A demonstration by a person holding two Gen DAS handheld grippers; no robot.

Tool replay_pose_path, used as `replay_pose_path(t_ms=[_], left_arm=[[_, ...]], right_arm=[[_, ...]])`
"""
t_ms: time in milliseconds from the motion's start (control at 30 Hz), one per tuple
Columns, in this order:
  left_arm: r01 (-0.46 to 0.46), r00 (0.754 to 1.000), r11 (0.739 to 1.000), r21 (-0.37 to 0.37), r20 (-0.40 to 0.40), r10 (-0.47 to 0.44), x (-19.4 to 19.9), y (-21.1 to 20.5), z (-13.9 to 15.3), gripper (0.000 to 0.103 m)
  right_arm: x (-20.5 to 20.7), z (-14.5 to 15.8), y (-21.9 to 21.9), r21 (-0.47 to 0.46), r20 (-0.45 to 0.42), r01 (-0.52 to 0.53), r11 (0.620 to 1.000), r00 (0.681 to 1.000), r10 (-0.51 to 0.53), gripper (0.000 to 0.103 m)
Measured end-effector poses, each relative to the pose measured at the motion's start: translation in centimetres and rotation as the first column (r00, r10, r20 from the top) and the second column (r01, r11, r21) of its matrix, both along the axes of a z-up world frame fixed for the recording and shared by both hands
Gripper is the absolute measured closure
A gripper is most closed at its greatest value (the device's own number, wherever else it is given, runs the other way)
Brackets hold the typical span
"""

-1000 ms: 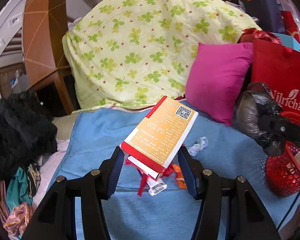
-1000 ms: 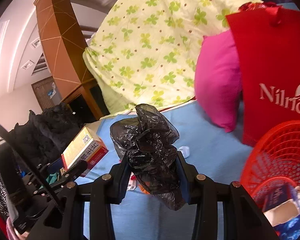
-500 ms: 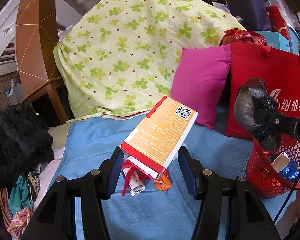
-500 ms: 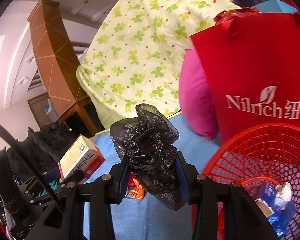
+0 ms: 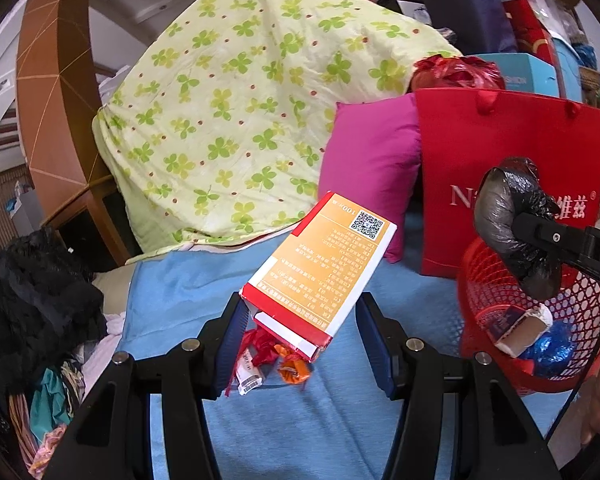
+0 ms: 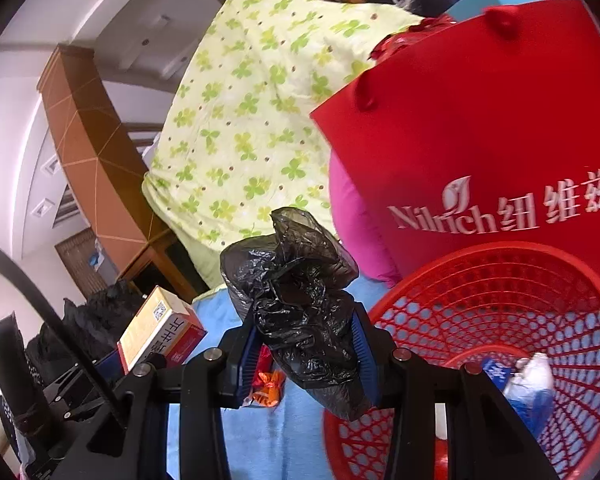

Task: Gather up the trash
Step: 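Lift the black bag with the right gripper toward the wastebasket while the left holds the box, then lower both grippers over the red wastebasket and open them to drop the items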

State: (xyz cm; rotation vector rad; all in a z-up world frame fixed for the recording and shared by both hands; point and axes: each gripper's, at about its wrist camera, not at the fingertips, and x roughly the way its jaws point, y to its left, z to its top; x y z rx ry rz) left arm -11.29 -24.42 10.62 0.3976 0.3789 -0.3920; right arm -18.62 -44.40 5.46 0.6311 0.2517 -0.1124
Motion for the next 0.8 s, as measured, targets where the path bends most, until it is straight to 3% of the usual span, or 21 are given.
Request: replay_pose_path(t_ms=[800], left_arm=[[0.101, 0.994, 0.991, 0.087, 0.035, -0.105, -4.2, -7.7, 0.5, 0.046]], right_arm=[[-4.9, -1.3, -7.0, 0.109, 0.033, 0.092, 0.99, 0.995, -0.096, 0.058]])
